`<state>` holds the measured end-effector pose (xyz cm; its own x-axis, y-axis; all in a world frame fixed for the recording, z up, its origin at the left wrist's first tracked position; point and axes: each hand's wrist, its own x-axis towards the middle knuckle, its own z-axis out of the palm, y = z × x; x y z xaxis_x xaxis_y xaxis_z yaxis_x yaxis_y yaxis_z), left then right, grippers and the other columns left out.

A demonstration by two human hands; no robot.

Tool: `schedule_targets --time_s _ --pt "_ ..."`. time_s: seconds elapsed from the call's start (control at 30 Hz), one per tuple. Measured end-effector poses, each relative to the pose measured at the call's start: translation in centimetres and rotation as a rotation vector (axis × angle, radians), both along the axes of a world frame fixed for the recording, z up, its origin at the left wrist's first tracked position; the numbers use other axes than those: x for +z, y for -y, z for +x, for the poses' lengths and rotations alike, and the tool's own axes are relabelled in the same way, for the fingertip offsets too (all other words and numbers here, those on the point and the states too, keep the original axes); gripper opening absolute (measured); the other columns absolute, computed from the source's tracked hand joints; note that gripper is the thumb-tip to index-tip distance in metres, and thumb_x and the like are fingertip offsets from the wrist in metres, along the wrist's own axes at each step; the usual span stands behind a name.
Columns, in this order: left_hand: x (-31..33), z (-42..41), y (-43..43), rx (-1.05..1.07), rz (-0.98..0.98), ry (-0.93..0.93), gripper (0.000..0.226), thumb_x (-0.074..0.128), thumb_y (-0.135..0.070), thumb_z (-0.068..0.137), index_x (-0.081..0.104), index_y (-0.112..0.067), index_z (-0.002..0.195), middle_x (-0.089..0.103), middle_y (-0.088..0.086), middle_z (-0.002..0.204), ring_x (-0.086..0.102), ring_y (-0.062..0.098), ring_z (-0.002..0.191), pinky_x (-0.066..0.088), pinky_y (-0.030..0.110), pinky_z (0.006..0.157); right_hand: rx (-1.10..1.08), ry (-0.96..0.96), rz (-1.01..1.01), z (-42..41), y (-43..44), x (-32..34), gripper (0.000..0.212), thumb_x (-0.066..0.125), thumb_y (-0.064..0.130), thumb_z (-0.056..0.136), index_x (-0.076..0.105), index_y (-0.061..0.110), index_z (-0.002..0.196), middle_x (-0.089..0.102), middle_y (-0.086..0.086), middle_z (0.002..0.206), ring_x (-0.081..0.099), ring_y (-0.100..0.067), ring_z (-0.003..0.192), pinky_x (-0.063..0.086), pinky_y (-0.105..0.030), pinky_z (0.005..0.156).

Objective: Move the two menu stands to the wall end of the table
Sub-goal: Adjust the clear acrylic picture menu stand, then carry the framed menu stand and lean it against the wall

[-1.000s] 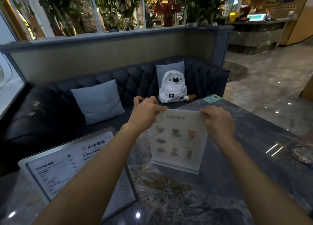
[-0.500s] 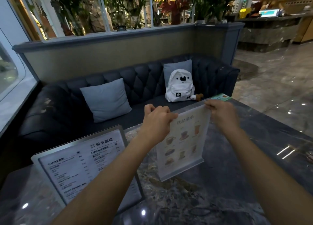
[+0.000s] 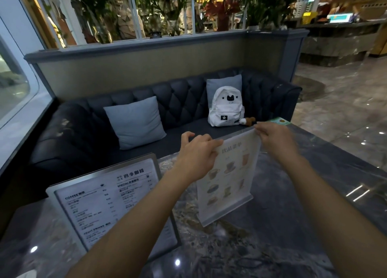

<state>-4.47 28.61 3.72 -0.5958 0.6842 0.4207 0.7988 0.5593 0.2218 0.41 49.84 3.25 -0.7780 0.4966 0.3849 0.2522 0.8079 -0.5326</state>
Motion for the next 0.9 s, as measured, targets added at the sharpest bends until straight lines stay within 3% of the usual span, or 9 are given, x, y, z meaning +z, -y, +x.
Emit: schedule_targets --time_s 0.17,0.3,0.57,0.9 --pt "0.3 -0.1 1.4 0.033 0.068 0.011 0.034 0.051 -0.038 0.088 0.054 -0.028 0.12 0.063 0.0 0.104 0.054 0.017 0.099 0.02 0.032 0.092 -0.054 0.044 0.212 0.5 0.9 1.0 0.027 0.046 0.015 0.087 0.062 0.015 0.108 0.065 -0.012 0.114 0.055 -0.033 0.102 0.032 -0.043 0.09" --pt "0.9 -0.7 3.4 0.093 0.121 0.003 0.038 0.051 -0.045 0.087 0.055 -0.026 0.12 0.064 0.0 0.108 0.055 0.019 0.101 0.03 0.035 0.091 0.014 -0.015 0.228 0.4 3.4 2.8 0.025 0.048 0.017 0.088 0.061 0.014 0.108 0.063 -0.01 0.115 0.054 -0.029 0.102 0.031 -0.043 0.09" --pt "1.7 -1.8 10.5 0.243 0.187 -0.011 0.036 0.052 -0.043 0.087 0.056 -0.024 0.118 0.065 0.002 0.111 0.055 0.02 0.105 0.034 0.036 0.088 0.339 -0.061 0.195 -1.5 11.9 4.8 0.025 0.053 0.022 0.088 0.06 0.008 0.108 0.064 -0.015 0.113 0.056 -0.033 0.101 0.045 -0.044 0.085" --pt "1.1 -1.3 21.7 0.461 0.226 0.019 0.03 0.057 -0.032 0.086 0.061 -0.018 0.112 0.066 0.007 0.105 0.059 0.024 0.097 0.046 0.045 0.09 0.59 0.043 0.149 -4.4 21.0 2.6 0.026 0.052 0.026 0.088 0.06 0.011 0.108 0.062 -0.011 0.112 0.056 -0.028 0.1 0.045 -0.043 0.088"
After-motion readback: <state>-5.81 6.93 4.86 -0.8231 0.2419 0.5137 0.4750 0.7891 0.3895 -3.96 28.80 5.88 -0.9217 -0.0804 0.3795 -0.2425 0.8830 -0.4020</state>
